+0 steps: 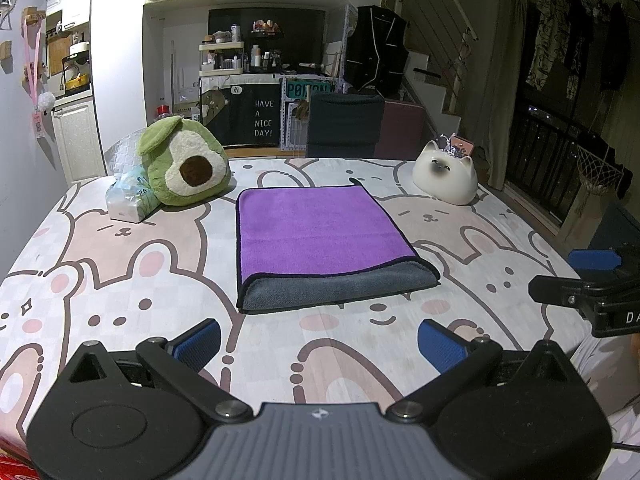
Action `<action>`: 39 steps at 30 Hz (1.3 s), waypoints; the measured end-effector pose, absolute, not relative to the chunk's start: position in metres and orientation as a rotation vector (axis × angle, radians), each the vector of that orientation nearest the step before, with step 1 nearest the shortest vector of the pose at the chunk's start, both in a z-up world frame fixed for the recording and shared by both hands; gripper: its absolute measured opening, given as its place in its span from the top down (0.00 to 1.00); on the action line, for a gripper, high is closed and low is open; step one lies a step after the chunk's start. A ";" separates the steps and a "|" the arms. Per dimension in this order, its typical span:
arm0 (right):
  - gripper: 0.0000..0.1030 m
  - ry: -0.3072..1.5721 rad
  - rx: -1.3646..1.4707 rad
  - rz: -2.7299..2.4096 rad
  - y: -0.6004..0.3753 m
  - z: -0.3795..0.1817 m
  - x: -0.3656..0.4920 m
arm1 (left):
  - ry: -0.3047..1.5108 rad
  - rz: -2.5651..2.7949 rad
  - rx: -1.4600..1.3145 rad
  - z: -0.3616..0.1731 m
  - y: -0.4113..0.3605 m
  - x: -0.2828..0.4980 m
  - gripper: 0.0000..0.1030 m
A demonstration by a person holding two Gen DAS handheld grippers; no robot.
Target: Fold towel
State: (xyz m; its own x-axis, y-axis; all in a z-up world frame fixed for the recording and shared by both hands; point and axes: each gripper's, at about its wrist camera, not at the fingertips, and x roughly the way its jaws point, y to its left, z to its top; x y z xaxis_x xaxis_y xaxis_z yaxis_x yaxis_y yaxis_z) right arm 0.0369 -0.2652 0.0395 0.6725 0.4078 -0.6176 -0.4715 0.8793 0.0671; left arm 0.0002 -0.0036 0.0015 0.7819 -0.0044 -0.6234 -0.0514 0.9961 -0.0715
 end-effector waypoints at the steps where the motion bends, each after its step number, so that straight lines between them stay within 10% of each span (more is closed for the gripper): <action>1: 0.00 0.670 -0.101 0.496 -0.265 0.039 0.037 | 0.673 0.026 -0.085 0.001 -0.003 0.000 0.00; 39: 0.00 0.671 -0.098 0.497 -0.266 0.040 0.037 | 0.673 0.026 -0.085 0.004 -0.002 -0.002 0.00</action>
